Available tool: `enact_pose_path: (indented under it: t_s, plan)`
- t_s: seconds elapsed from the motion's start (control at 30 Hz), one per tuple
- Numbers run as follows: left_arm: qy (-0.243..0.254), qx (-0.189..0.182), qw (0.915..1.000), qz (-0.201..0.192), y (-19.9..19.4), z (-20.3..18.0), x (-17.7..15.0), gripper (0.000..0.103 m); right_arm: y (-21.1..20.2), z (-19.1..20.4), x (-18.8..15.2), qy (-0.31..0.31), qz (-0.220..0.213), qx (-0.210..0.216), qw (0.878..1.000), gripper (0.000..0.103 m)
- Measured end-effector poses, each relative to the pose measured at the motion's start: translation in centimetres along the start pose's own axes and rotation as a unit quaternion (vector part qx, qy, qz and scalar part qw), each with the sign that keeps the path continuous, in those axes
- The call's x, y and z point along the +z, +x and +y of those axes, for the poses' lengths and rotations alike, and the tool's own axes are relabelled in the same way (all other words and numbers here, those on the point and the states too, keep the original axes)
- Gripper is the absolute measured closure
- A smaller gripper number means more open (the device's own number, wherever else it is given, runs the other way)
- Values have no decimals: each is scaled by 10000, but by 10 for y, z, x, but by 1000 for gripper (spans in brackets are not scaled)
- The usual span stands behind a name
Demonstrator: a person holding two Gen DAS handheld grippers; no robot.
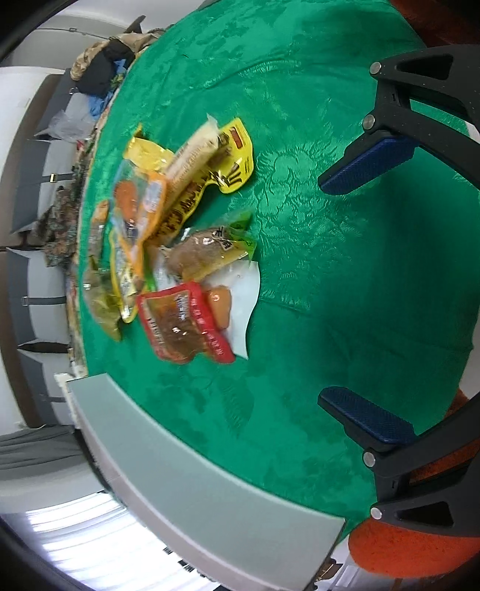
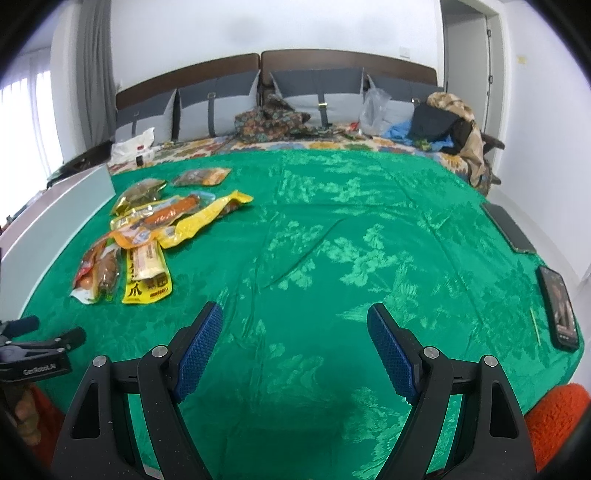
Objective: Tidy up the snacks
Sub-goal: 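Grasp the cream-coloured snack bar with the right gripper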
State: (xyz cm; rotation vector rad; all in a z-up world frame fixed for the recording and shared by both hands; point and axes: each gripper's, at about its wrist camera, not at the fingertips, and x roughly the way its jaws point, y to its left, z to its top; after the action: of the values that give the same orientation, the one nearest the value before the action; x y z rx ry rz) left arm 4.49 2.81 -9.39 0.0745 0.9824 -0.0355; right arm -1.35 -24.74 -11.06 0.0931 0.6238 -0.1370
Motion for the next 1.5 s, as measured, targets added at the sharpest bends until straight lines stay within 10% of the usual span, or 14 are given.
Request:
enact_pose_path:
  t_s: [0.8, 0.97, 1.1, 1.23, 1.27, 1.37, 1.5]
  plan:
    - [225, -467, 9975, 470, 23, 16, 5, 0, 20, -5, -8, 251, 621, 487, 9966, 19]
    - [64, -396, 9983, 421, 21, 31, 1, 0, 50, 14, 30, 345, 1210, 1516, 9804, 19]
    - [83, -408, 9984, 376, 21, 34, 0, 0, 103, 76, 71, -225, 2123, 2471, 9452, 20]
    - [135, -448, 9985, 284, 19, 38, -3, 0, 151, 128, 90, -752, 2550, 2331, 9354, 23]
    - [121, -440, 9985, 288, 19, 39, -4, 0, 161, 135, 90, -746, 2742, 2343, 9297, 24]
    - [23, -393, 9988, 293, 19, 44, -3, 0, 174, 149, 86, -864, 3027, 2239, 9224, 74]
    - [-35, -342, 9990, 278, 21, 45, -1, 0, 157, 144, 84, -1057, 3045, 2218, 9203, 74]
